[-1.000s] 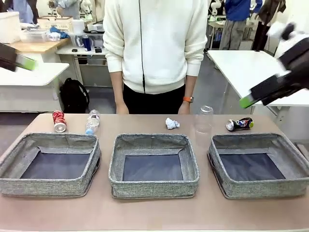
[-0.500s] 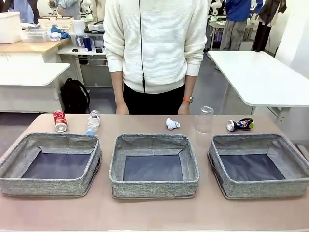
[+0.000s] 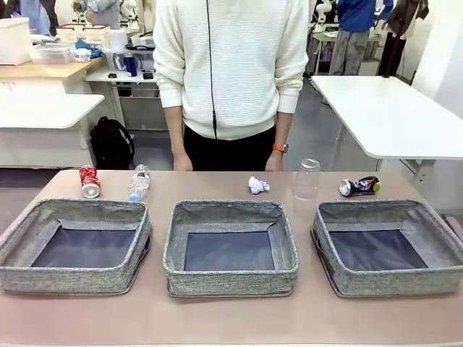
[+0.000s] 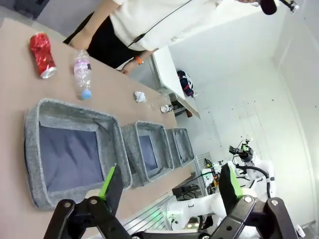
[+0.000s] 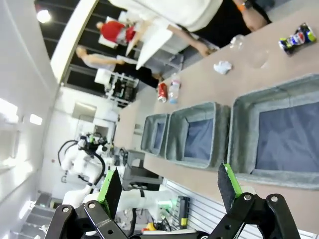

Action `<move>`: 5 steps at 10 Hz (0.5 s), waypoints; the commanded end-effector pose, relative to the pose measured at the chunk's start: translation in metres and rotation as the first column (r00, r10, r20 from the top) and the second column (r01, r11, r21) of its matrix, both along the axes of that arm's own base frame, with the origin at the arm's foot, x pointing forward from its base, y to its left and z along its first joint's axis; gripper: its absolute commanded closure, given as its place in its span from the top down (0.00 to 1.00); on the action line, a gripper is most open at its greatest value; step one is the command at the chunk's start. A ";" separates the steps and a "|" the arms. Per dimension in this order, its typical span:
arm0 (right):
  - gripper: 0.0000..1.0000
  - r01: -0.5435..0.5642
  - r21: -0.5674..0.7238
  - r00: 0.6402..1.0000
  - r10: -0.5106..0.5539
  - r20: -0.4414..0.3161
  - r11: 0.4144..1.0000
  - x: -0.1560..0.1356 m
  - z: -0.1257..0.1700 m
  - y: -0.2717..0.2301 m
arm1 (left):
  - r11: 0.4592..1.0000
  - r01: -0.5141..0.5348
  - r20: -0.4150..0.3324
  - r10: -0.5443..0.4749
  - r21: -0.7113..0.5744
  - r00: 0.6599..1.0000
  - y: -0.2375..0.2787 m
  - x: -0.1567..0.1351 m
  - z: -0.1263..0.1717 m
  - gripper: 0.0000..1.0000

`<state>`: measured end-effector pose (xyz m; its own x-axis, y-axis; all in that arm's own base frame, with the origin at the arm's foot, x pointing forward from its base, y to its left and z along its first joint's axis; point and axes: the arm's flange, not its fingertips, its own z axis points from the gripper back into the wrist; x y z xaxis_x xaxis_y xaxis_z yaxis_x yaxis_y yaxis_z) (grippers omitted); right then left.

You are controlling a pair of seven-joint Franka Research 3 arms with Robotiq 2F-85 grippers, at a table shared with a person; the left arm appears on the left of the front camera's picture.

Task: Sort the waste into the appropriate baskets.
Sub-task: Pick up the waste item pointed out by the person.

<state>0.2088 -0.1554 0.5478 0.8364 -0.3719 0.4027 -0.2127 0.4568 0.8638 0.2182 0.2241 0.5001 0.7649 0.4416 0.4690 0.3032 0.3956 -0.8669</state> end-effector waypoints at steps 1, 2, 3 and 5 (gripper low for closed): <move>1.00 -0.001 -0.008 1.000 0.002 0.031 1.000 -0.006 0.002 -0.003 | 1.000 -0.006 0.035 0.005 0.017 0.999 -0.002 -0.006 0.008 1.00; 1.00 -0.001 -0.008 1.000 0.002 0.031 1.000 -0.006 0.002 -0.003 | 1.000 -0.006 0.035 0.005 0.017 0.999 -0.002 -0.006 0.008 1.00; 1.00 -0.001 -0.008 1.000 0.002 0.031 1.000 -0.006 0.002 -0.003 | 1.000 -0.006 0.035 0.005 0.017 0.999 -0.002 -0.006 0.008 1.00; 1.00 -0.001 -0.008 1.000 0.002 0.031 1.000 -0.006 0.002 -0.003 | 1.000 -0.006 0.035 0.005 0.017 0.999 -0.002 -0.006 0.008 1.00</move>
<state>0.1993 -0.1592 0.5448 0.8318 -0.3756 0.4087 -0.2097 0.4690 0.8579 0.2102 0.2225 0.5068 0.7519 0.4451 0.4863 0.3134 0.4076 -0.8577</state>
